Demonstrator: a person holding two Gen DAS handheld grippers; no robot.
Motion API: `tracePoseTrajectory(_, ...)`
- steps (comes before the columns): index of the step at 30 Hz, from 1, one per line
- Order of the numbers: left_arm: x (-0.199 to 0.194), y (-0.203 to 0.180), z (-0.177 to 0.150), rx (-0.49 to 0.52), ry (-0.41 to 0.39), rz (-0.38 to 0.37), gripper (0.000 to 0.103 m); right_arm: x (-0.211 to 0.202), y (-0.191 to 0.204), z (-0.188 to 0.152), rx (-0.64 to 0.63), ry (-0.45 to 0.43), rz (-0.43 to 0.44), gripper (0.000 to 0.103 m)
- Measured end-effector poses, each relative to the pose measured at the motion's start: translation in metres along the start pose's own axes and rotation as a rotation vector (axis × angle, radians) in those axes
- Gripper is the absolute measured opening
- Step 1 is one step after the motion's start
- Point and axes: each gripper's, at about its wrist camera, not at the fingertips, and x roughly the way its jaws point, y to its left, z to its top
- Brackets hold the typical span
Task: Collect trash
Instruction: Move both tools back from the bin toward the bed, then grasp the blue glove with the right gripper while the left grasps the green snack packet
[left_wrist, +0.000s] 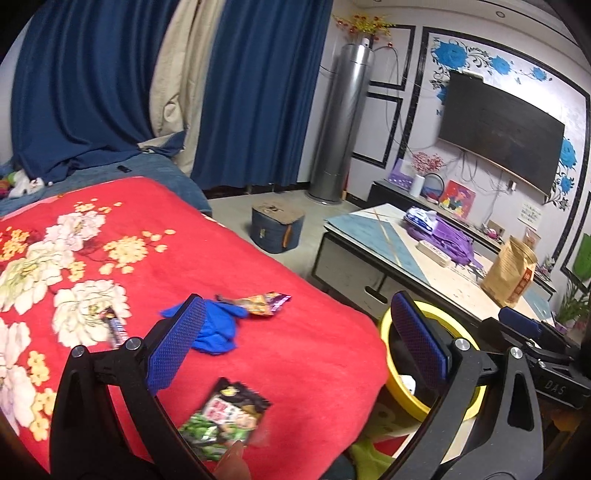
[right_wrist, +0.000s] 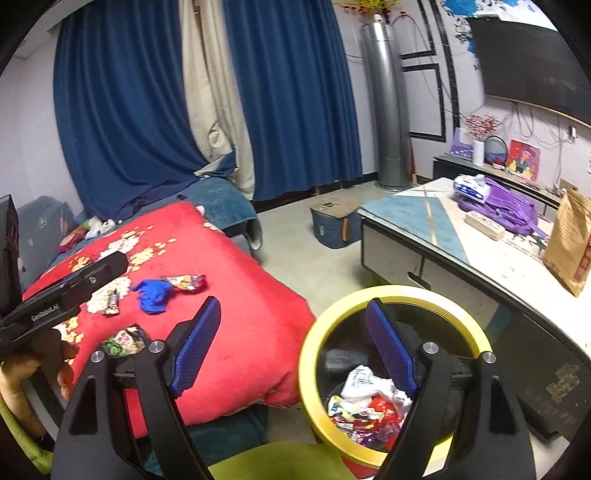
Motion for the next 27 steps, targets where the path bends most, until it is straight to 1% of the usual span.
tracePoseTrajectory(4, -0.006, 0.017, 0.0, -0.012, -0.002, 0.023, 0.092, 0.004, 0.014, 0.006, -0.012, 0.012, 0.035, 0.079)
tracePoseTrajectory(8, -0.012, 0.034, -0.001, -0.022, 0.013, 0.033, 0.092, 0.012, 0.03, 0.013, -0.02, 0.032, 0.078, 0.079)
tracePoseTrajectory(14, -0.016, 0.059, -0.007, -0.027, 0.057, 0.017, 0.092, 0.036, 0.056, 0.028, -0.029, 0.079, 0.163, 0.079)
tracePoseTrajectory(21, -0.023, 0.089, -0.021, -0.034, 0.121, 0.004, 0.092, 0.07, 0.097, 0.04, -0.075, 0.129, 0.233, 0.079)
tracePoseTrajectory(24, -0.024, 0.095, -0.027, -0.023, 0.148, -0.017, 0.092, 0.084, 0.114, 0.041, -0.095, 0.149, 0.255, 0.079)
tracePoseTrajectory(26, -0.024, 0.097, -0.031, -0.016, 0.163, -0.036, 0.091, 0.094, 0.127, 0.041, -0.118, 0.164, 0.271, 0.079)
tracePoseTrajectory(27, -0.022, 0.096, -0.033, -0.014, 0.171, -0.043, 0.089, 0.098, 0.132, 0.041, -0.121, 0.175, 0.278, 0.077)
